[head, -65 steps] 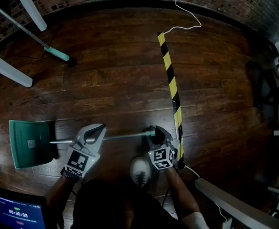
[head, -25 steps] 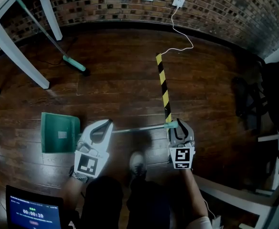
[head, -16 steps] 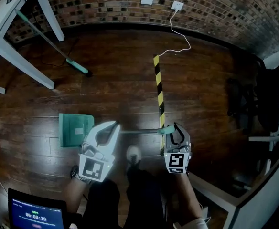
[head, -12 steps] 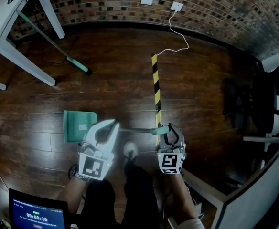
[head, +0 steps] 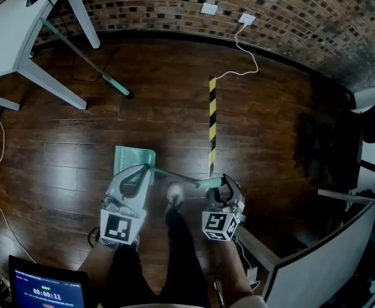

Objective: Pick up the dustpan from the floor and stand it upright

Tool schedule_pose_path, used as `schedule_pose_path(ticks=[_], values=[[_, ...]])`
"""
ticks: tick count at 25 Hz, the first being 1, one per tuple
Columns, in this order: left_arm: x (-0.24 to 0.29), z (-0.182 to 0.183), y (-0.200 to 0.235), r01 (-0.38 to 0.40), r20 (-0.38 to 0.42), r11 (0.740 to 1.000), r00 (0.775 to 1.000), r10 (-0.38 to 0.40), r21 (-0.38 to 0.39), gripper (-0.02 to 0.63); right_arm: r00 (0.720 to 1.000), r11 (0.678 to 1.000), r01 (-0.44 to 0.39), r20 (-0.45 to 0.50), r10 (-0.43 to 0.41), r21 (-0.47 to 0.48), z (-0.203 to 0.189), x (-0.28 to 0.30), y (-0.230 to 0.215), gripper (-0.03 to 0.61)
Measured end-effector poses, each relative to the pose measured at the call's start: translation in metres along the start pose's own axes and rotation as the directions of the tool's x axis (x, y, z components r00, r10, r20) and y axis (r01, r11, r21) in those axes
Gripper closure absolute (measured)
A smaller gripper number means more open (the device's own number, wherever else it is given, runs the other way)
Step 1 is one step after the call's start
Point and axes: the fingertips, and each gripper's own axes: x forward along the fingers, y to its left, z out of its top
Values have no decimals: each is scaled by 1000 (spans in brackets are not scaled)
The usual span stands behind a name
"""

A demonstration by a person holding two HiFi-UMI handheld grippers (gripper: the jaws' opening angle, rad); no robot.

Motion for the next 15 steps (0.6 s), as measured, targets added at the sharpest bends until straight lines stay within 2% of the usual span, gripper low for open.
schedule_pose_path(ticks=[2, 3, 6, 8, 12, 15], values=[[-6, 13, 17, -55, -51, 989, 998, 48, -140, 612, 1000, 1000, 1, -18, -1, 4, 23, -9, -8, 411], [-9, 18, 22, -68, -63, 984, 996, 59, -162, 612, 1000, 1000, -1, -24, 1, 1, 31, -13, -10, 407], [-17, 33, 35, -91, -65, 977, 995, 79, -195, 612, 999, 999, -35, -37, 34, -28, 48, -19, -5, 388], [-25, 45, 44, -103, -57, 972, 994, 93, -212, 612, 995, 995, -92, -50, 90, -26, 57, -22, 6, 366], [-43, 60, 54, -124, -65, 968, 992, 112, -220, 612, 972, 975, -210, -94, 216, 70, 68, -28, 27, 330], [-53, 67, 58, -132, -69, 967, 990, 119, -220, 612, 948, 947, -274, -118, 296, 170, 70, -35, 38, 318]])
